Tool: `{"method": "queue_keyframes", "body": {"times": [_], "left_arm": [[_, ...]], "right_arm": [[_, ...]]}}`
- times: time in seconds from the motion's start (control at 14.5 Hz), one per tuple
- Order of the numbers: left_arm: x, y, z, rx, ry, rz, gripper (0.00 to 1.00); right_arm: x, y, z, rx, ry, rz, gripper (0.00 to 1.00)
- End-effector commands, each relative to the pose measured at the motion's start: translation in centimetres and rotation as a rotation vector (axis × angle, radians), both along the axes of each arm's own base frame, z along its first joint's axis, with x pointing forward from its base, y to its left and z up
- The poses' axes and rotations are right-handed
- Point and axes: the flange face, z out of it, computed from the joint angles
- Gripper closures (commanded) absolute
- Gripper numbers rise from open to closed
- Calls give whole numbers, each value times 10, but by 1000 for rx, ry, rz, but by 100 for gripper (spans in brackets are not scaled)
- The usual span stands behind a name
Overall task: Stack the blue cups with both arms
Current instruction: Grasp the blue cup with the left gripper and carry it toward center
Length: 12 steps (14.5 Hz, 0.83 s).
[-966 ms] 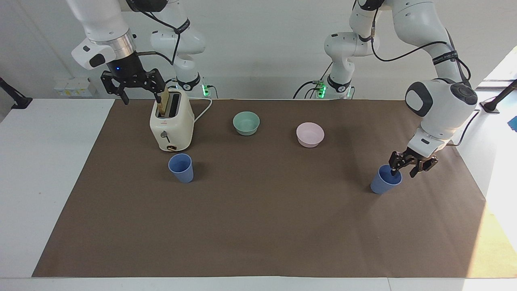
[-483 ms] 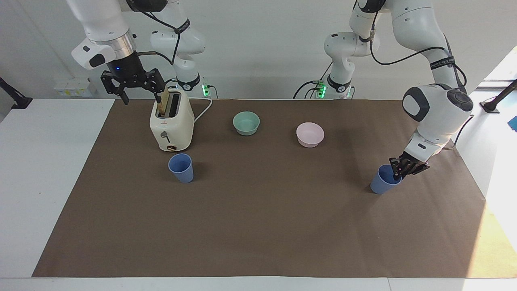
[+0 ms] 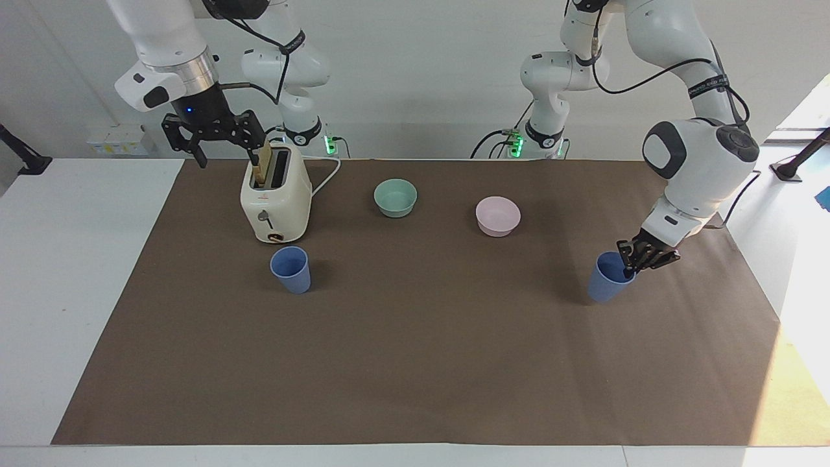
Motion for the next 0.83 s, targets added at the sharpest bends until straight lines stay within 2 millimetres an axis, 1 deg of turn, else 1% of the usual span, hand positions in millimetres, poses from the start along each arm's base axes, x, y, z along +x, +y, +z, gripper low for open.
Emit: {"method": "queue_keyframes", "body": {"times": [0.0,0.07,0.14,0.21,0.28,0.41,0.55,0.62,0.76], "left_arm": [[-14,-61,11,-21,14,8,100],[-18,-86,10,-26,20,34,100],[-24,-115,9,-28,24,44,100],[-30,-138,5,-31,34,64,100],[-38,-166,3,-40,35,80,100],[-50,-207,-4,-52,33,106,100],[-68,-250,-18,-63,40,134,100],[-75,-269,-29,-65,42,143,100],[-85,-299,-45,-76,40,172,100]], "right_arm": [[0,0,-1,17,-2,-14,0],[0,1,-1,18,-1,-14,0],[0,1,-1,19,-2,-14,0],[0,0,-1,17,-2,-16,0],[0,1,-1,19,-2,-14,0],[0,1,-1,19,-2,-16,0],[0,1,-1,19,-2,-14,0],[0,1,-1,19,-2,-14,0],[0,1,-1,19,-2,-14,0]]}}
